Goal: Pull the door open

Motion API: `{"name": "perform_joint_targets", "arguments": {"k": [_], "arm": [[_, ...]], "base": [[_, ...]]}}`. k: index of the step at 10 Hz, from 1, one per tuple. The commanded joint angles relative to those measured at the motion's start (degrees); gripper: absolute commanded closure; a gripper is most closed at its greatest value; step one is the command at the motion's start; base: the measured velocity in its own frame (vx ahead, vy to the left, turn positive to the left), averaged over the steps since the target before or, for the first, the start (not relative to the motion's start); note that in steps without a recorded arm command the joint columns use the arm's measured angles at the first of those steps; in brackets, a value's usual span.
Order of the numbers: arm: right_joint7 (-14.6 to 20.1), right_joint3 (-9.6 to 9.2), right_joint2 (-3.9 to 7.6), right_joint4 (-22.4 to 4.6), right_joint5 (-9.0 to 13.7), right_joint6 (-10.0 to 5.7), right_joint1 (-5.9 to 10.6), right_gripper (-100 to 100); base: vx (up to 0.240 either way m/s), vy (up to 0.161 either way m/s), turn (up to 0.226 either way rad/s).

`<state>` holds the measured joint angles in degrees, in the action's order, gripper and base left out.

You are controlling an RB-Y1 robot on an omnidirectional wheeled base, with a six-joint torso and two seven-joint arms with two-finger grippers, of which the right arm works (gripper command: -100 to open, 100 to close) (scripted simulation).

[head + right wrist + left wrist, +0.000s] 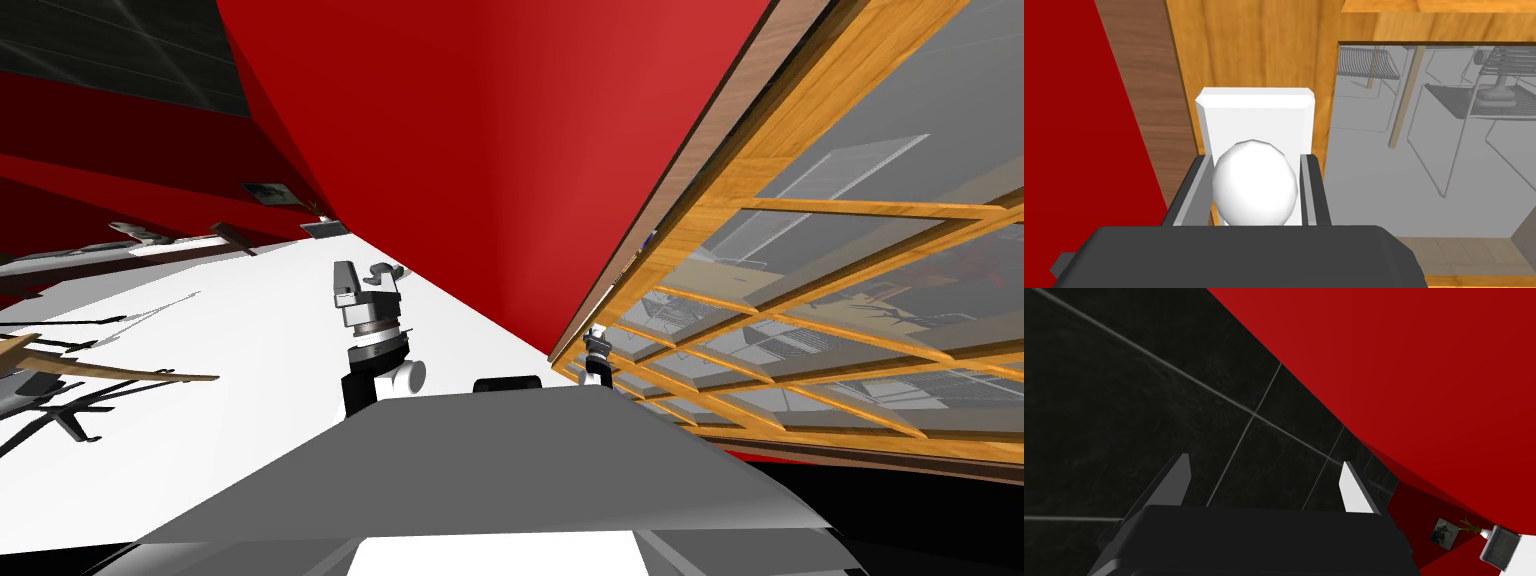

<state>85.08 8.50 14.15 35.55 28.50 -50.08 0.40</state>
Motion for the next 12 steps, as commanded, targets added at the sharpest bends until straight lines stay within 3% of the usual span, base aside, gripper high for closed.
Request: {"name": "perform_joint_targets", "arguments": {"k": [1, 7, 11, 12], "arm": [[0.05, 0.01, -0.01, 0.04, 0.01, -0.08, 0.00, 100], [1.72, -2.53, 0.33, 0.85, -1.57, 0.16, -0.33, 100], [4.01, -5.88, 0.80, 1.99, -3.66, 0.35, -0.76, 100], [3.57, -5.34, 0.87, 2.01, -3.34, 0.58, -0.57, 100]], "base": [[0.000, 0.000, 0.000], [-0.149, 0.008, 0.042], [-0.234, -0.010, 0.067], [-0.127, -0.002, 0.032]]}}
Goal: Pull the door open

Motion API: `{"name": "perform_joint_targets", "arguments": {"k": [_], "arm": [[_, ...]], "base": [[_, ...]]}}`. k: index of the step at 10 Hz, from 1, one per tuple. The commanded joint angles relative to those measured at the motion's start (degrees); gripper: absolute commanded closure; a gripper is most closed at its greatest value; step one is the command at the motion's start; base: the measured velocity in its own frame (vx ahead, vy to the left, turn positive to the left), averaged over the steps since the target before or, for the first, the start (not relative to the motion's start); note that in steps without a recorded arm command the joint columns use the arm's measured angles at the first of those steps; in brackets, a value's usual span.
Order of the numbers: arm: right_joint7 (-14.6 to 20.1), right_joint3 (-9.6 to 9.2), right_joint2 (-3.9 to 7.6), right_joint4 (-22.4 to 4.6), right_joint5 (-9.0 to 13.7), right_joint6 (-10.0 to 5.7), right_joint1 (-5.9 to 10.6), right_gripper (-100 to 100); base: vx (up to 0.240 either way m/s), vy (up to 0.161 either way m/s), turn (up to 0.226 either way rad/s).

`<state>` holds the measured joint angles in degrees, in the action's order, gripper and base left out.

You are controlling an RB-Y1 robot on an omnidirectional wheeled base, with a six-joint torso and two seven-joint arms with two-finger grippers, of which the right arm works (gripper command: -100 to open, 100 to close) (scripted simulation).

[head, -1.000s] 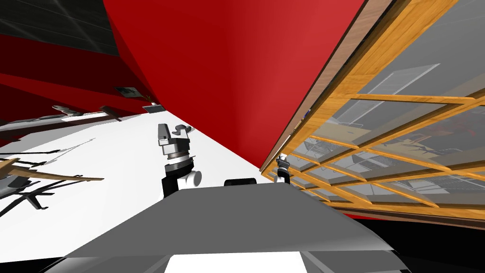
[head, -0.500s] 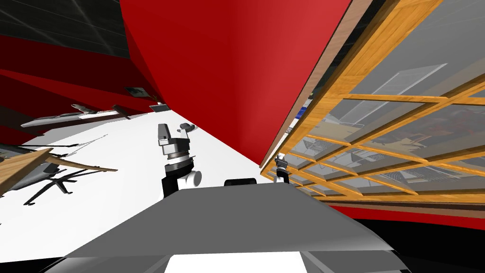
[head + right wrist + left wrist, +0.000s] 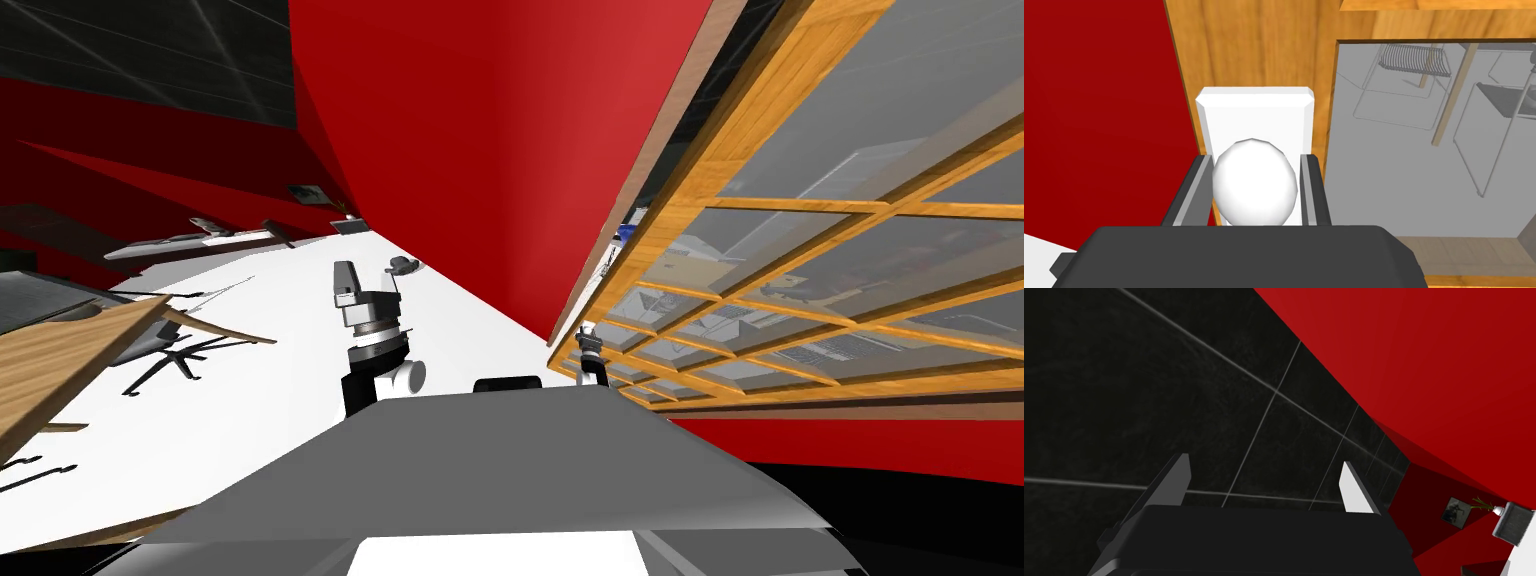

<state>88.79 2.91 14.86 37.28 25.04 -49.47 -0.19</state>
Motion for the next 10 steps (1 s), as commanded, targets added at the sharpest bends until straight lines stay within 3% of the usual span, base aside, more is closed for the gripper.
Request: {"name": "perform_joint_targets", "arguments": {"k": [1, 8, 9, 10], "arm": [[1.01, -1.16, 0.44, 0.37, -0.77, -0.23, -0.37, 100], [5.26, -6.00, 2.30, 1.94, -4.01, -1.18, -1.90, 100], [4.81, -5.69, 2.13, 2.14, -3.79, -0.83, -1.91, 100], [6.08, -6.90, 2.77, 2.37, -4.59, -1.38, -2.65, 100]], "base": [[-0.166, -0.002, 0.068], [-0.251, -0.017, 0.072], [-0.096, 0.002, 0.021], [-0.150, -0.016, 0.094]]}}
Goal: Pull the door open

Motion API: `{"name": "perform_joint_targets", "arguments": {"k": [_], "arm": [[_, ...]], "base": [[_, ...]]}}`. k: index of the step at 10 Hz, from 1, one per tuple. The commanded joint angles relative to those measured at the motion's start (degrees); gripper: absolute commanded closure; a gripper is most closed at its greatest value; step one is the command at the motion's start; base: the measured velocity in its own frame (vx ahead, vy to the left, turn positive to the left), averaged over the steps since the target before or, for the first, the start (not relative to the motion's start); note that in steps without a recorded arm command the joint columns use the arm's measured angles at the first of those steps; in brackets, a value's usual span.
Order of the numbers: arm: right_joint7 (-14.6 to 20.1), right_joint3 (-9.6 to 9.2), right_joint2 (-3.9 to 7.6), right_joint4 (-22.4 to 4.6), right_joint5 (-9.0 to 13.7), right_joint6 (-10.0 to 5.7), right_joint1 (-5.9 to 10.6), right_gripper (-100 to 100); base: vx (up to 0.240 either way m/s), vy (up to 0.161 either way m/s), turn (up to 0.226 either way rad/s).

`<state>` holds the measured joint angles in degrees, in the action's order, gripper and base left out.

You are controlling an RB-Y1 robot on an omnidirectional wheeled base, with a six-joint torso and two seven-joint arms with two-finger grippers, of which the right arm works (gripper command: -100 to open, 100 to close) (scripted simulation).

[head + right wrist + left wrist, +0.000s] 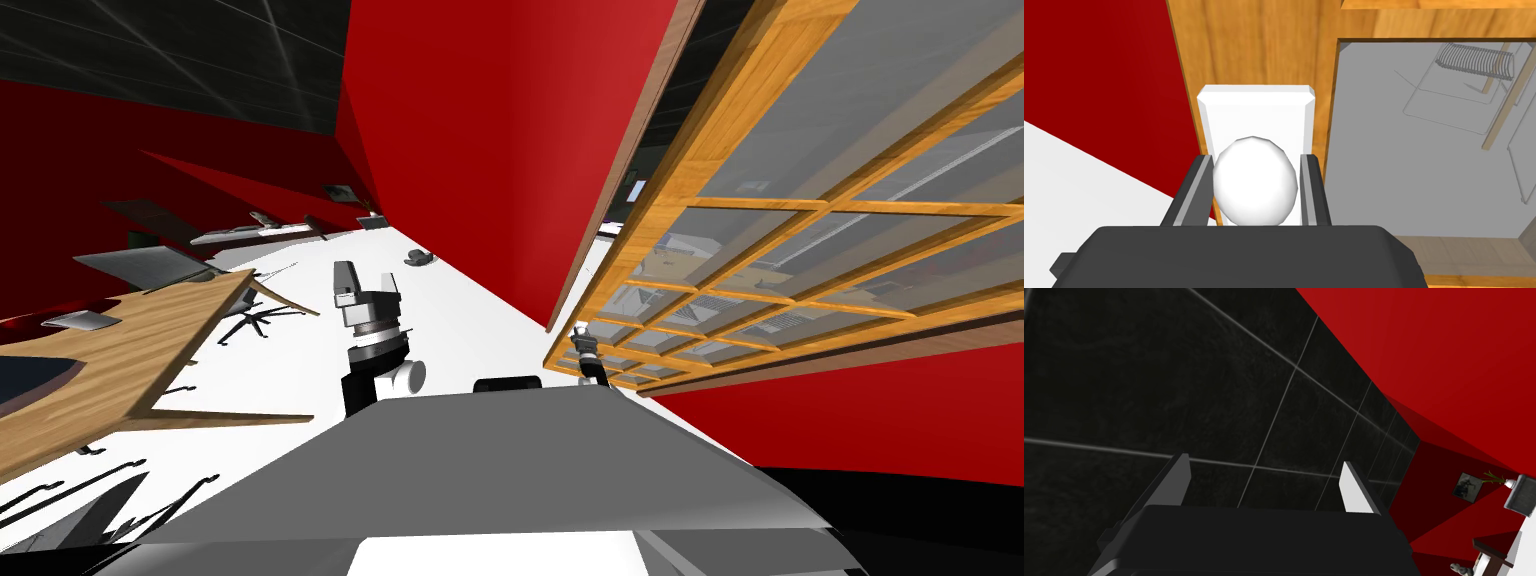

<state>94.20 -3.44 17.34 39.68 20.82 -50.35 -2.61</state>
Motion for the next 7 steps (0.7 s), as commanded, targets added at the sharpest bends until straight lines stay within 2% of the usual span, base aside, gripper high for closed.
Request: {"name": "perform_joint_targets", "arguments": {"k": [1, 7], "arm": [[1.32, -1.10, 0.70, 0.14, -0.75, -0.87, -0.55, 100], [5.48, -4.75, 3.35, 1.26, -3.25, -3.25, -2.73, 100]], "base": [[-0.204, -0.002, 0.103], [-0.220, -0.034, 0.073]]}}
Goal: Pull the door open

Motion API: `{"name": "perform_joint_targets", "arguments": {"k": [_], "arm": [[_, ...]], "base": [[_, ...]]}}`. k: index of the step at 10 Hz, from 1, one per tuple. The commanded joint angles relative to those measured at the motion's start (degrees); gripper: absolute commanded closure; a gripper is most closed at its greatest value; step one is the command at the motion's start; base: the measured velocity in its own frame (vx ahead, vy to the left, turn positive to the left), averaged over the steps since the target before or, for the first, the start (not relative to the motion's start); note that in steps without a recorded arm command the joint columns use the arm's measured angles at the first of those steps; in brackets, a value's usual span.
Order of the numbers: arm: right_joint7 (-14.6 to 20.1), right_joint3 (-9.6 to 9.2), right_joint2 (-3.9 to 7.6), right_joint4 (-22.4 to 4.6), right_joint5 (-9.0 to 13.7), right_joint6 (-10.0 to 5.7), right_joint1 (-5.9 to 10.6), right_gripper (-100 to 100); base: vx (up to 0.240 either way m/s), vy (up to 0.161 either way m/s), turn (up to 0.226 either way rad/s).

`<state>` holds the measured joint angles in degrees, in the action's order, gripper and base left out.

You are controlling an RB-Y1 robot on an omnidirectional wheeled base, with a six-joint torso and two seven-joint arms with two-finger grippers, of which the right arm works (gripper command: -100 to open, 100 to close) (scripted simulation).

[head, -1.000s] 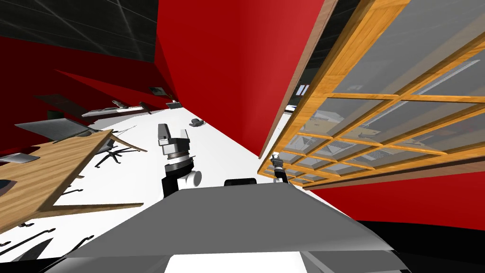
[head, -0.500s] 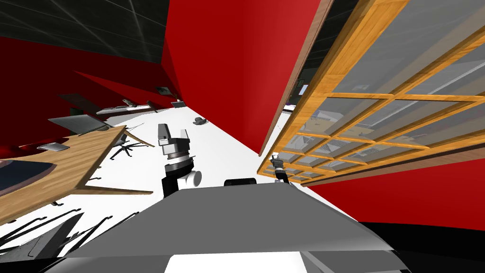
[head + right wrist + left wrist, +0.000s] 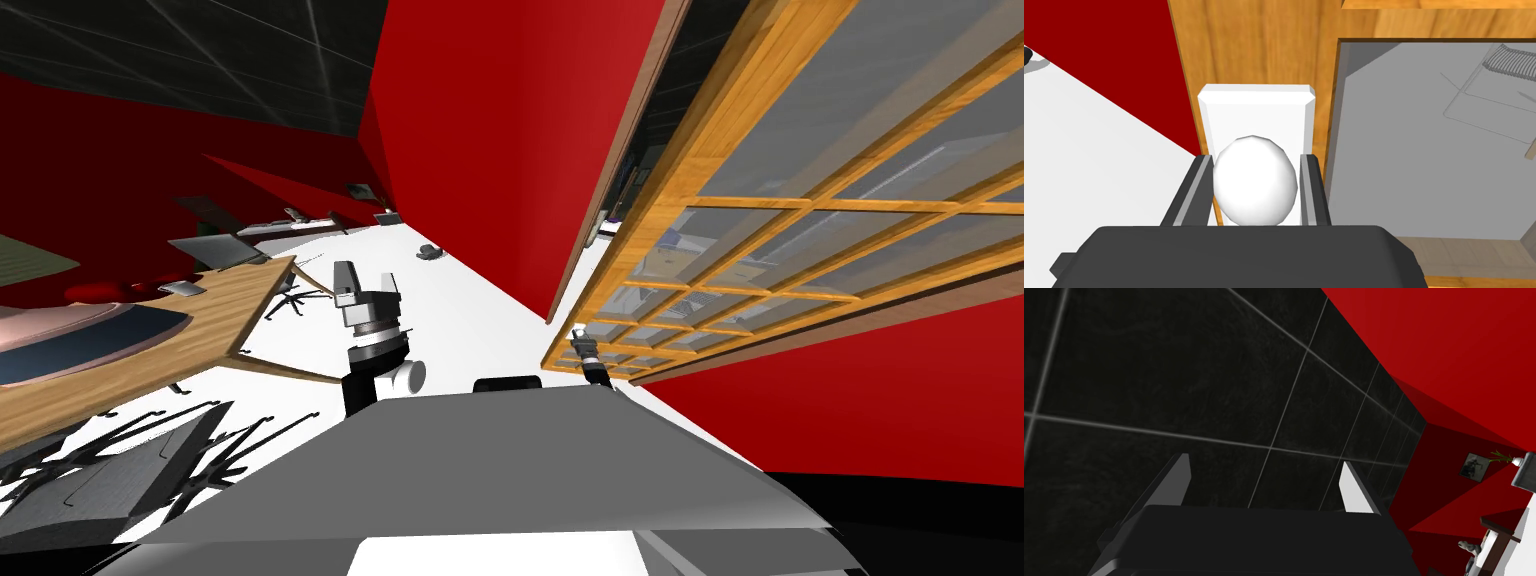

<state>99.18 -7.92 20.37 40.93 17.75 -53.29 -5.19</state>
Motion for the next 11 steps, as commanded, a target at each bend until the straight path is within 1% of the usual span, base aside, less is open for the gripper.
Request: {"name": "perform_joint_targets", "arguments": {"k": [1, 2, 3, 6, 8, 9, 10, 11], "arm": [[0.00, 0.00, 0.00, 0.00, 0.00, 0.00, 0.00, 100], [1.37, -1.32, 0.86, 0.06, -0.90, -1.22, -0.86, 100], [1.94, -1.83, 1.30, 0.16, -1.26, -1.78, -1.22, 100], [4.41, -4.07, 3.18, 0.57, -2.83, -4.24, -2.79, 100], [5.49, -5.05, 4.01, 0.75, -3.53, -5.31, -3.48, 100], [5.02, -4.67, 3.82, 0.89, -3.27, -4.51, -3.35, 100], [5.63, -5.05, 4.12, 0.29, -3.54, -5.35, -3.54, 100], [5.92, -5.16, 4.32, -0.03, -3.63, -5.80, -3.56, 100]], "base": [[-0.103, -0.017, 0.027], [-0.190, -0.036, 0.096], [-0.234, -0.047, 0.104], [-0.251, -0.036, 0.076], [-0.199, -0.060, 0.058], [-0.089, -0.029, 0.017], [-0.129, -0.029, 0.162], [-0.198, -0.059, 0.196]]}}
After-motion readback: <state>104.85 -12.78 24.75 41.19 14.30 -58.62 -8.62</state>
